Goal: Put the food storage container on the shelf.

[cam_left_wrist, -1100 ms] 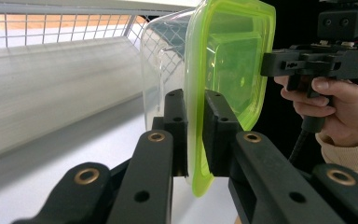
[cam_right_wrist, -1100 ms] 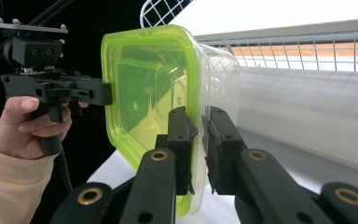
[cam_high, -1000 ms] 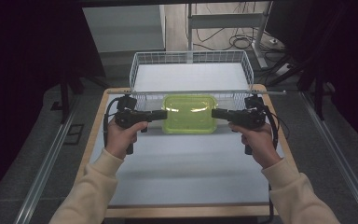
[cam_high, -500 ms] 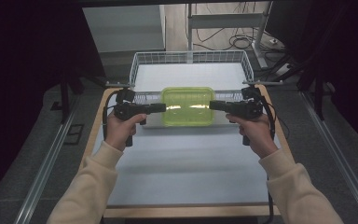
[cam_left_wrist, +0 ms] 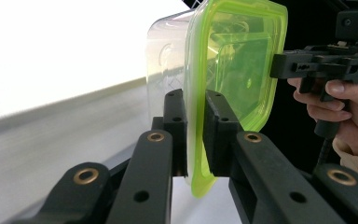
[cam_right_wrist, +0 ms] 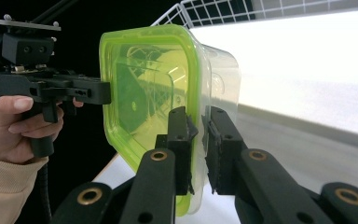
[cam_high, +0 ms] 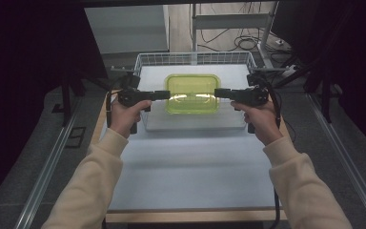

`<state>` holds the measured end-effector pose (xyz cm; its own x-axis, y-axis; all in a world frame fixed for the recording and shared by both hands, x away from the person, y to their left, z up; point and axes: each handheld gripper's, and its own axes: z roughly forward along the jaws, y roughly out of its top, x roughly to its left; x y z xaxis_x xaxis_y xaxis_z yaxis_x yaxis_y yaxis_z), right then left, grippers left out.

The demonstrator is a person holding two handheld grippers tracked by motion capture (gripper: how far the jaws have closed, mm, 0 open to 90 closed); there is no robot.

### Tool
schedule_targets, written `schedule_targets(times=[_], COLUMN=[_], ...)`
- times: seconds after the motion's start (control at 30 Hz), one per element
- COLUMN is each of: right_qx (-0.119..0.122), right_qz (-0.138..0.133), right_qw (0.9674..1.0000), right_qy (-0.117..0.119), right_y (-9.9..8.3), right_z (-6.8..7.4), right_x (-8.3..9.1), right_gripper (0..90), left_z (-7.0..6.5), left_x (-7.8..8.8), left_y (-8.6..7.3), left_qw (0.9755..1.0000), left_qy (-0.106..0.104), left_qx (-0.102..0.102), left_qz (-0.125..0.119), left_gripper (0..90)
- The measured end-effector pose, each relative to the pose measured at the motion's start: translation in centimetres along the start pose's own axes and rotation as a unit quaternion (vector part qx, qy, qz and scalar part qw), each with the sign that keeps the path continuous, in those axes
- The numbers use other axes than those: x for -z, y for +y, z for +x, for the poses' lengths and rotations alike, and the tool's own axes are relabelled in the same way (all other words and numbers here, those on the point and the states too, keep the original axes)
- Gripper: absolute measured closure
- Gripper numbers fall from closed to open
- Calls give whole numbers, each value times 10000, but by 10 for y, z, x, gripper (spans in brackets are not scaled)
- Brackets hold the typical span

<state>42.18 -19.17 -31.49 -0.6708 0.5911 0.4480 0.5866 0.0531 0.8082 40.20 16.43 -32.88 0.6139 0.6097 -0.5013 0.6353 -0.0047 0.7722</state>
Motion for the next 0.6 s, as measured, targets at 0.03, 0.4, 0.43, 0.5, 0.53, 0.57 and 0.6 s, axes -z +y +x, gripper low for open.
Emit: schedule_targets(times=[0.03, 0.4, 0.43, 0.5, 0.53, 0.57, 0.6], right_qx=[0, -4, -2, -26, -20, -30, -39], right_qz=[0, 1, -6, -24, -35, -35, -45], right_qw=[10000, 9999, 9999, 9999, 9999, 9998, 9998], right_qy=[0, -136, -138, -161, -168, -186, -194], right_y=[0, 15, 16, 19, 20, 23, 25], right_z=[0, -14, -15, -16, -17, -18, -18], right_x=[0, -2, -2, -2, -2, -2, -3], right_gripper=[811, 807, 808, 807, 807, 808, 808], left_z=[0, 3, 3, 4, 5, 5, 6], left_x=[-1, -12, -13, -15, -16, -17, -18], left_y=[2, 21, 23, 26, 29, 31, 33], left_qw=[10000, 9999, 9999, 9999, 9999, 9999, 9999], left_qy=[3, 18, 26, 36, 43, 44, 44], left_qx=[-9, -92, -104, -109, -117, -102, -115], left_qz=[-3, 59, 62, 60, 62, 52, 66], left_gripper=[816, 817, 817, 817, 817, 816, 816])
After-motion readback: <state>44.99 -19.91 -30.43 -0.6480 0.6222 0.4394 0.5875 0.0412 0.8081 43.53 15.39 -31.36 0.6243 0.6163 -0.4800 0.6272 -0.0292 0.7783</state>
